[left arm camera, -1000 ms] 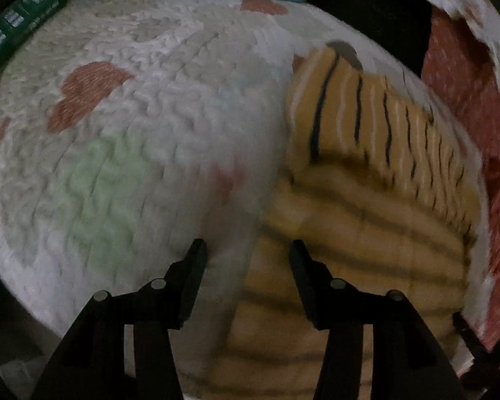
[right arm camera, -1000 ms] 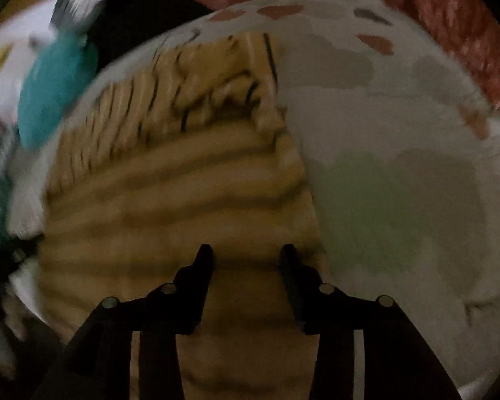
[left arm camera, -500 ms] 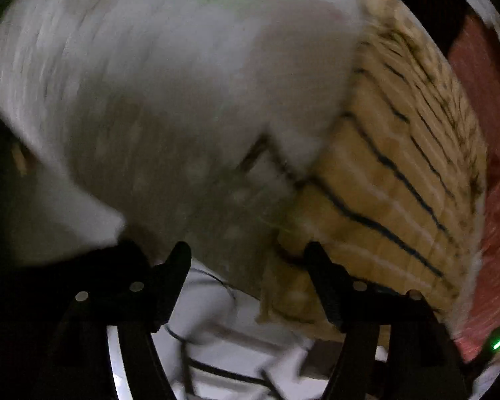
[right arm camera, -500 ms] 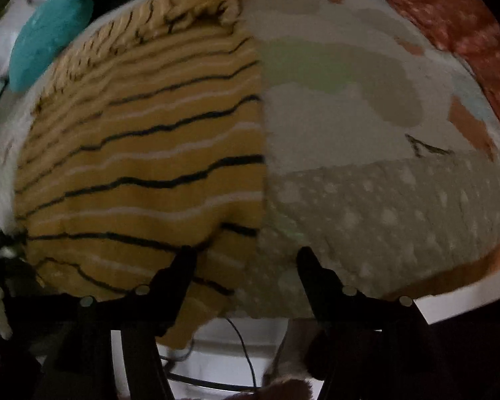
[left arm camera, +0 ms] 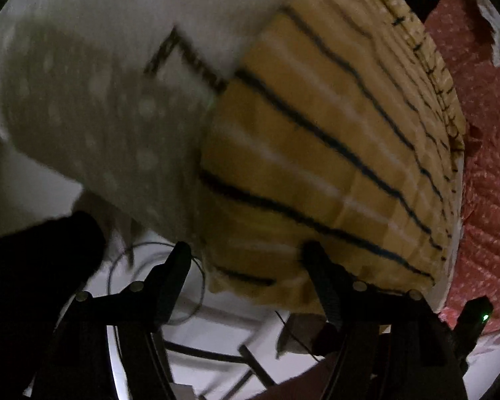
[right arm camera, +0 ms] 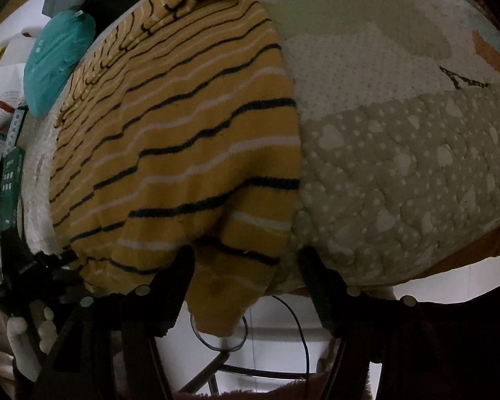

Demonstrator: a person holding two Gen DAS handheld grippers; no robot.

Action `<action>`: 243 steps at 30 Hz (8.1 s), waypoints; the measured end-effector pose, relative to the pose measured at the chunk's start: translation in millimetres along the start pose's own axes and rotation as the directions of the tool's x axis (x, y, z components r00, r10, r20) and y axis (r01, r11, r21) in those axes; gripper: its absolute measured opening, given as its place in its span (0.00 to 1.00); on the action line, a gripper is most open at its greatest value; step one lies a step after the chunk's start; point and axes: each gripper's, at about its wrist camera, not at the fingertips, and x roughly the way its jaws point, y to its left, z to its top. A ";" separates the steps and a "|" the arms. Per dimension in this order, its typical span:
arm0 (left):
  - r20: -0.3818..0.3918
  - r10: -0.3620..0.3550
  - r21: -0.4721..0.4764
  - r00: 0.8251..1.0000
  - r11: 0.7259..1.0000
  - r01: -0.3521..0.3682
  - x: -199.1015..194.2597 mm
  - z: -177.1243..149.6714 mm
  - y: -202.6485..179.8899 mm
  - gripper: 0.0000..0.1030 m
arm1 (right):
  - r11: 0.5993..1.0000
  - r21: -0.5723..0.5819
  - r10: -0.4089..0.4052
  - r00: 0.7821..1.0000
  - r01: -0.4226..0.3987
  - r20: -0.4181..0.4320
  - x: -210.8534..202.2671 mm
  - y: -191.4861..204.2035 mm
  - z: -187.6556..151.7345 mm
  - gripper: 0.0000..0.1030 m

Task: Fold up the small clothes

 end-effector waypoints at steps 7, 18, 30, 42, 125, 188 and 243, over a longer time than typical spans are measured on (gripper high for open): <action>-0.037 0.007 0.061 0.999 0.998 -0.004 9.6 -22.5 -14.0 0.54 | 0.997 -0.071 -0.011 0.997 0.005 -0.079 28.1 31.0 -14.3 0.51; 0.032 -0.165 0.096 0.986 0.982 0.162 -49.6 -52.8 -27.7 0.07 | 0.974 -0.053 0.218 0.975 -0.220 -0.029 -16.4 30.0 -18.5 0.08; 0.178 -0.331 0.097 0.927 0.943 0.318 -109.7 26.6 -76.3 0.07 | 0.937 -0.143 0.343 0.918 -0.319 0.198 -89.0 65.9 71.3 0.06; 0.264 -0.288 0.150 0.921 0.955 0.255 -107.2 142.9 -156.0 0.07 | 0.950 -0.174 0.303 0.905 -0.260 0.299 -74.4 96.5 201.6 0.06; 0.388 0.060 0.732 0.920 0.586 -0.347 -36.9 186.1 -225.3 0.51 | 0.996 -0.023 0.086 0.966 -0.082 0.242 34.8 69.7 339.8 0.17; 0.418 0.060 0.031 0.906 0.996 -0.080 -95.9 168.3 -98.5 0.42 | 0.964 -0.203 0.225 0.934 -0.172 0.278 -2.2 135.8 260.3 0.51; 0.209 -0.189 -0.091 0.959 0.973 0.211 -43.9 127.6 -60.2 0.14 | 0.618 -0.759 -0.267 0.963 0.203 0.040 154.2 426.5 210.0 0.13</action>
